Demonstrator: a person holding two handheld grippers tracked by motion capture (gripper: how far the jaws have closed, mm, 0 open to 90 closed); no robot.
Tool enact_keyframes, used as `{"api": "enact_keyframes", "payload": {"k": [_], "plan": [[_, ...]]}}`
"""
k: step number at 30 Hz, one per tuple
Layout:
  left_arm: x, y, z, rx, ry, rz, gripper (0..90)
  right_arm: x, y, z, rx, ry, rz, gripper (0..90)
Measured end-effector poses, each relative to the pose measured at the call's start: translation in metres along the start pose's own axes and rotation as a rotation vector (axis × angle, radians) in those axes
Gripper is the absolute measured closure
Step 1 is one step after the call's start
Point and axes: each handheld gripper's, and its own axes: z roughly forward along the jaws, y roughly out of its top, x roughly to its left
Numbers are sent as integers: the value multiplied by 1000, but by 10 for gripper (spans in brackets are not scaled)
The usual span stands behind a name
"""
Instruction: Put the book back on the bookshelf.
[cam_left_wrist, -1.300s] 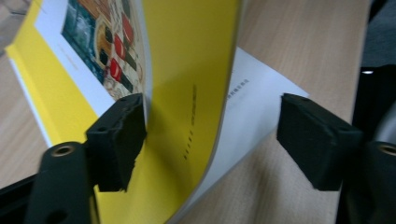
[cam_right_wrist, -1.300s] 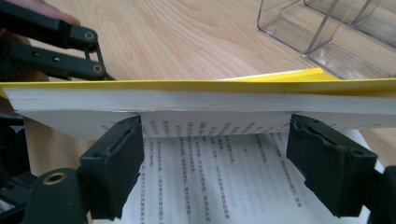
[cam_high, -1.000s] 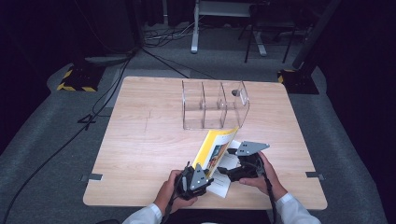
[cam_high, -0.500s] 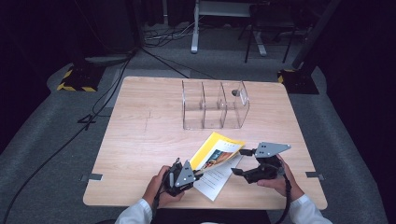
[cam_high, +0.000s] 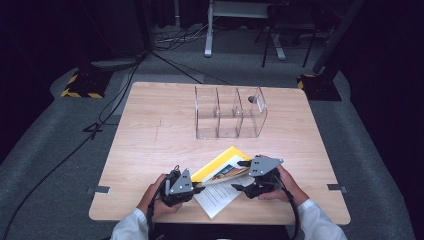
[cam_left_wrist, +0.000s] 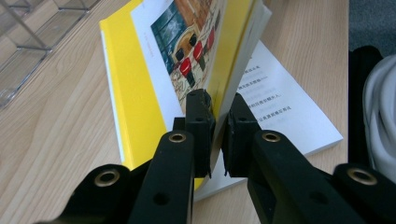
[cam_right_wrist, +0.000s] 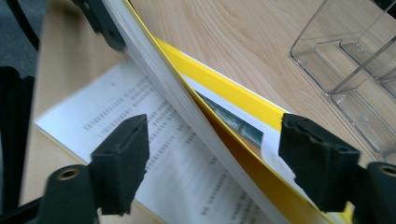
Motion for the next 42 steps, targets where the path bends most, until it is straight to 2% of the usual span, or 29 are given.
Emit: {"api": "enact_keyframes", "payload": {"k": [2,5,8,9,11,13,14,15,16,17,20,21,22,23,24,26,27,28,30,32,33,34,36,39,40,42], "plan": [[4,-5,-5,4,-7,-3,813,-4,-1,6,22,-31,-9,374],[10,-10,-11,0,-7,-17,805,-9,-6,11,34,-8,-18,419],[17,-16,-17,7,-1,-26,791,-12,-15,15,85,-53,-62,531],[20,-19,-20,11,3,-36,783,-13,-18,15,79,-58,-64,564],[27,-22,-24,6,10,-50,771,-17,-26,13,24,-13,-58,653],[31,-24,-26,-3,29,-66,761,-16,-30,13,-2,1,-72,693],[31,-24,-26,-3,29,-66,758,-16,-30,13,-2,1,-72,693],[38,-26,-29,0,56,-76,749,-13,-31,13,-29,-13,-94,731],[38,-26,-29,0,56,-76,744,-12,-31,13,-35,-16,-100,742],[45,-29,-31,-6,75,-97,733,-11,-31,13,-46,-15,-99,756],[52,-31,-32,4,113,-134,665,-5,-28,16,-54,-18,-112,786],[52,-31,-33,8,130,-141,622,-4,-27,17,-53,-19,-111,788],[51,-31,-34,10,136,-148,541,-3,-26,17,-50,-24,-117,788],[50,-30,-37,3,124,-155,503,-2,-25,17,-48,-23,-121,788],[47,-28,-40,2,116,-150,474,-2,-25,18,-45,-23,-124,787],[42,-22,-44,-3,143,-134,390,-2,-25,19,-33,-17,-125,787],[39,-17,-47,-18,143,-141,350,-1,-25,19,-31,-17,-122,787],[36,-13,-47,-22,142,-142,349,-1,-25,18,-33,-22,-115,787],[25,0,-43,-29,146,-115,332,-1,-23,18,-29,-26,-115,786],[10,16,-33,1,151,-57,329,0,-22,19,-16,-28,-119,785],[3,23,-26,33,177,-36,329,1,-22,20,-13,-28,-119,785],[-2,30,-19,58,195,-33,329,3,-21,20,-10,-30,-117,785],[-8,38,-5,81,184,-27,329,5,-19,21,-1,-37,-122,785],[-12,43,10,129,226,-29,344,6,-18,22,6,-40,-127,780],[-12,44,14,138,242,-40,366,7,-18,22,8,-42,-126,777],[-11,42,21,169,262,-50,474,7,-18,22,8,-42,-124,770]]}}
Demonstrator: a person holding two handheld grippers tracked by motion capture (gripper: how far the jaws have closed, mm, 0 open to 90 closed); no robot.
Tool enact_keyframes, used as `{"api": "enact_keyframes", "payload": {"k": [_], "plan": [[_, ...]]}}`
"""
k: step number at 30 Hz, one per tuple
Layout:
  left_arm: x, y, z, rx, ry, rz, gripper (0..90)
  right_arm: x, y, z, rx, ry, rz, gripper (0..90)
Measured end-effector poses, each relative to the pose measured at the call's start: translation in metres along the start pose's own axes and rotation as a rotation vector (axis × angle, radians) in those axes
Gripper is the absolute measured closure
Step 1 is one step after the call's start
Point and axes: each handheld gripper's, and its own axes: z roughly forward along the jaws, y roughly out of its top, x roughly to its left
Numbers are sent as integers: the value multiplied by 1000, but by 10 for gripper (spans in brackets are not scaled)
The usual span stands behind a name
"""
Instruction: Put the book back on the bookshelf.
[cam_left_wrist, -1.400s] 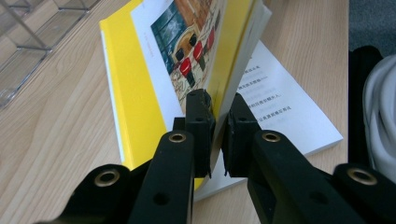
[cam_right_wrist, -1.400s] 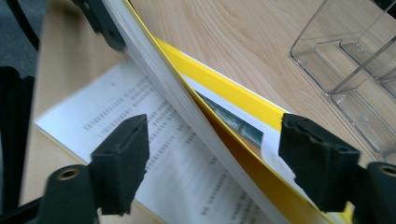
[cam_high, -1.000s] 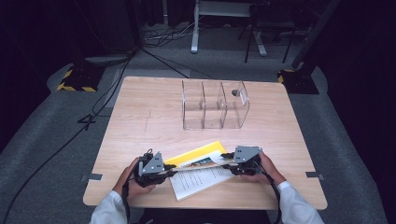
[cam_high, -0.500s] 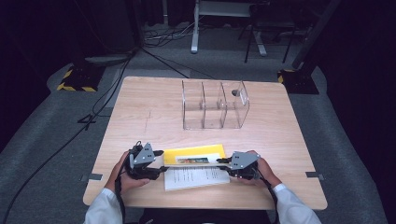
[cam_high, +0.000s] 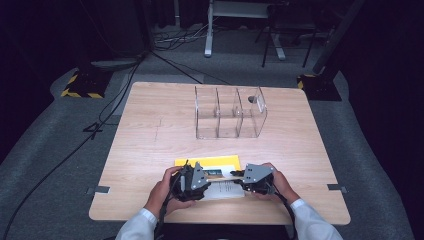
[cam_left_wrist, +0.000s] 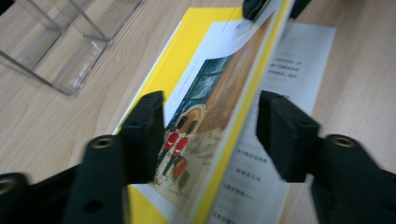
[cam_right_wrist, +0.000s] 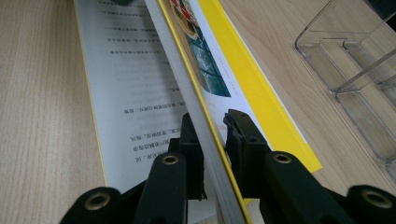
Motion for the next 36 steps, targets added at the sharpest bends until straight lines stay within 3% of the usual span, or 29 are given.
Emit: {"api": "enact_keyframes", "payload": {"k": [3,4,6,7,9,12,15,16,18,21,24,25,27,29,33,34,35,36], "plan": [[-1,-5,4,29,-37,32,666,0,1,0,-1,-1,4,748],[-2,-6,4,39,-31,46,728,0,0,1,-7,1,17,729],[-1,-10,4,33,-44,65,753,-1,-1,2,-17,15,39,681],[2,-13,4,27,-61,58,769,-4,-4,3,-28,26,53,606],[8,-19,1,2,-83,52,780,-10,-10,4,-22,9,74,553],[17,-29,-3,-33,-118,61,784,-22,-23,7,-45,13,106,582],[24,-34,-5,-26,-138,61,793,-30,-28,11,-87,54,137,618],[30,-37,-7,-35,-143,50,793,-30,-26,12,-105,55,133,651],[35,-40,-10,-36,-144,48,783,-25,-18,12,-106,33,72,711],[44,-43,-13,-32,-125,22,741,-14,-10,13,-96,27,-1,770],[45,-40,-11,-4,-70,13,690,-6,-2,11,-80,0,-35,804],[42,-36,-10,7,-45,13,665,-4,0,10,-74,-10,-43,812],[37,-27,-8,10,-59,26,614,-1,5,7,-64,-26,-53,823],[31,-19,-6,14,-42,25,523,1,8,5,-63,-33,-53,832],[21,-1,-3,0,15,-30,389,1,11,-2,-68,-40,-47,843],[18,4,-3,-22,7,-34,388,1,12,-4,-68,-39,-43,845],[15,8,-1,-14,22,-12,415,1,13,-6,-66,-39,-46,846],[13,10,-1,0,47,15,502,2,14,-8,-65,-42,-52,847]]}}
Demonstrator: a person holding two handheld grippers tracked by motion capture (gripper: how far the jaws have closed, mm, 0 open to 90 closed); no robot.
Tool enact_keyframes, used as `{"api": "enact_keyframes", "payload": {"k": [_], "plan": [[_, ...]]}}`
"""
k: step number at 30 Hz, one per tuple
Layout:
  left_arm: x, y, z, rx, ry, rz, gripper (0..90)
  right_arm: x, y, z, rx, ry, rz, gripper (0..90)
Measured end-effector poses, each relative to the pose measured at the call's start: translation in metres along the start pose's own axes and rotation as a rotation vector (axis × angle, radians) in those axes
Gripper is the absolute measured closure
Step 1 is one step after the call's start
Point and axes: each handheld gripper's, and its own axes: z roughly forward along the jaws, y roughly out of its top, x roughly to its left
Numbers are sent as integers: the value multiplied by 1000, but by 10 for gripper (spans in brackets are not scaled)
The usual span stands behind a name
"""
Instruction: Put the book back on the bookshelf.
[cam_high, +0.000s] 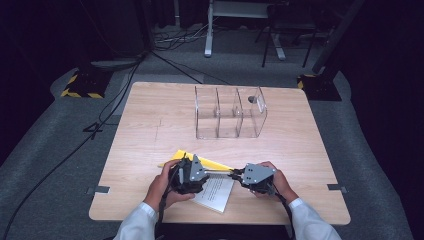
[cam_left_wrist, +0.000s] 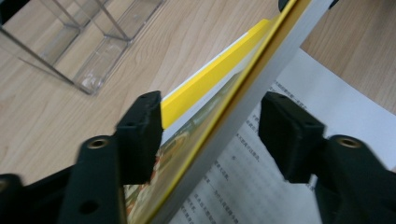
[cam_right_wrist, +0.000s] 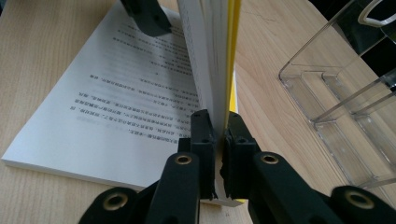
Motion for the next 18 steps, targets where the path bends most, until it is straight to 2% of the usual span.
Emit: {"api": "enact_keyframes", "payload": {"k": [2,4,8,9,10,11,12,13,14,16,17,18], "plan": [[-2,3,1,-2,-10,18,591,0,1,-3,11,-9,-11,846],[-4,4,1,-7,-27,38,676,-1,1,-6,8,-20,-1,840],[-4,0,1,-37,-58,61,759,-4,0,-11,-5,-23,27,782],[-3,-3,2,-53,-65,56,767,-5,-1,-13,-19,-15,47,750],[-3,-3,2,-53,-65,56,773,-9,-4,-17,-48,-13,82,645],[0,-8,1,-81,-79,44,778,-12,-6,-20,-64,-24,108,585],[1,-9,0,-92,-81,38,781,-19,-11,-24,-79,-28,151,567],[3,-11,-2,-107,-83,31,783,-22,-15,-25,-81,-24,174,542],[4,-13,-4,-119,-89,16,783,-26,-20,-26,-70,-39,205,508],[8,-16,-8,-144,-95,1,783,-33,-33,-23,0,-88,252,470],[8,-16,-8,-144,-95,1,785,-33,-33,-23,0,-88,252,470],[10,-18,-11,-163,-99,-9,787,-38,-44,-16,46,-66,294,431]]}}
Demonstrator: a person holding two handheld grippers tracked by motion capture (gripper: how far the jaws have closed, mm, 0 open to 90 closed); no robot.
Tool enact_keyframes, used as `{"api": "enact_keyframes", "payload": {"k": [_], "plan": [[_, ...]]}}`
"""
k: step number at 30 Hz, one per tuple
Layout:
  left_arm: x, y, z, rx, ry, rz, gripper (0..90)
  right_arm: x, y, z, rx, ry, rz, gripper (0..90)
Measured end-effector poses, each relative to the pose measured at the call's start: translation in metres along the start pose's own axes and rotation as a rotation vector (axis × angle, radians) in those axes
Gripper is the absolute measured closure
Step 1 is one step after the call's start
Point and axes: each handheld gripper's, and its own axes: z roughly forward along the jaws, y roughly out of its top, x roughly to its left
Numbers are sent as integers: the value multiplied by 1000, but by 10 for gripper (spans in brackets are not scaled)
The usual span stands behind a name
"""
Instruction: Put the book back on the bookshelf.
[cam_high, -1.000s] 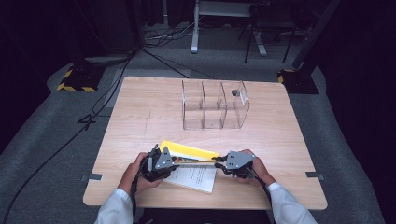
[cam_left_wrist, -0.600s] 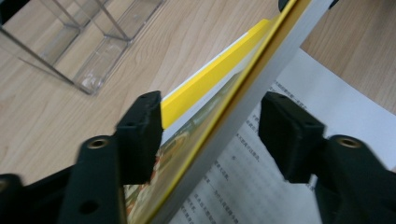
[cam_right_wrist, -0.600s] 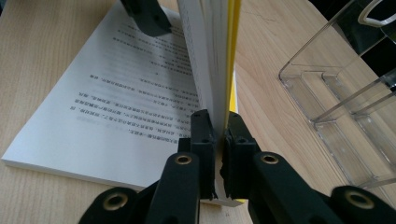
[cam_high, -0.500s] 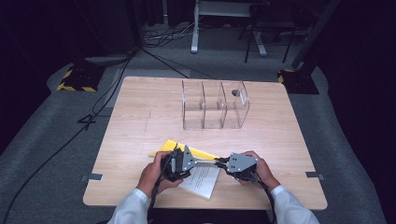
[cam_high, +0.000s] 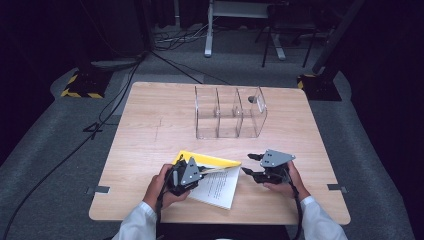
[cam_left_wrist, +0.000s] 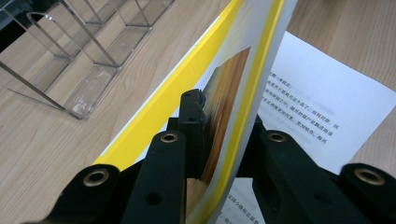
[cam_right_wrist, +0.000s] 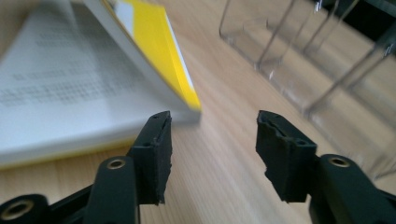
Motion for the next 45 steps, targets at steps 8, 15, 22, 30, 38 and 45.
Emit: {"api": "enact_keyframes", "payload": {"k": [8,15,22,30,38,45], "plan": [[5,-4,-7,-45,-7,-34,791,6,-9,26,66,49,14,341],[2,4,-2,-59,-50,-43,800,8,4,10,-66,39,45,356],[8,34,8,-139,-147,-65,814,-17,20,-27,-214,-46,121,412],[2,48,15,-206,-166,-57,814,-26,39,-48,-274,-106,108,465],[5,37,11,-286,-167,-110,803,-15,71,-52,-306,-109,47,500],[7,16,-9,-275,-125,-126,801,10,83,-41,-326,1,-1,429]]}}
